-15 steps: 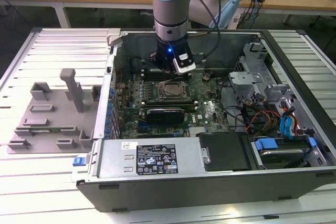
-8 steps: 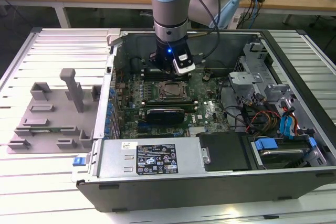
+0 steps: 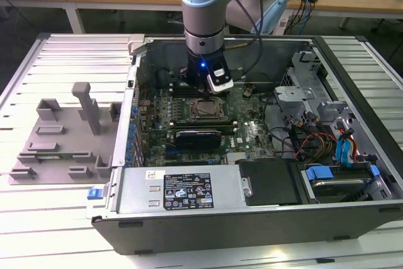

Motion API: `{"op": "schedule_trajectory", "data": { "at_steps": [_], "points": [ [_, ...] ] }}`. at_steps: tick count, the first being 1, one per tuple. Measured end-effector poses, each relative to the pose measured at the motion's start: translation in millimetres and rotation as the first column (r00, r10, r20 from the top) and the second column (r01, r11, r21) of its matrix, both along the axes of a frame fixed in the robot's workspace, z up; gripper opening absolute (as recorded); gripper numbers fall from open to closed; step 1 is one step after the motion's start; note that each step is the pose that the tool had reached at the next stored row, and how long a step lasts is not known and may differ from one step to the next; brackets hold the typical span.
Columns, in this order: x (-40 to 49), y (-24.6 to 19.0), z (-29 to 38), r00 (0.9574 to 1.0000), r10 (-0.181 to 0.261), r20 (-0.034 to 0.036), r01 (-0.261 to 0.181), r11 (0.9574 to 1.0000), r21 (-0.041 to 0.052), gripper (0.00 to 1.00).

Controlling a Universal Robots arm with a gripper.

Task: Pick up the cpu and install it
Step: 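Install the first cpu locking lever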

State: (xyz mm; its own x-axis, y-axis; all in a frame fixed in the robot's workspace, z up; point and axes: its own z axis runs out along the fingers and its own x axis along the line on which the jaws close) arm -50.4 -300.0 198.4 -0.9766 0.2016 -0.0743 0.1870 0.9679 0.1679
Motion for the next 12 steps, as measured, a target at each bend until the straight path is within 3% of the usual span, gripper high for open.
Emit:
{"op": "schedule_trajectory", "data": {
  "at_steps": [4,12],
  "points": [
    [0.0,0.0,-0.4,1.0000,0.000,0.0001,0.000,1.0000,0.0002,0.11],
    [0.0,0.4,12.8,1.0000,0.000,0.0026,0.000,1.0000,0.0004,0.11]
  ]
}}
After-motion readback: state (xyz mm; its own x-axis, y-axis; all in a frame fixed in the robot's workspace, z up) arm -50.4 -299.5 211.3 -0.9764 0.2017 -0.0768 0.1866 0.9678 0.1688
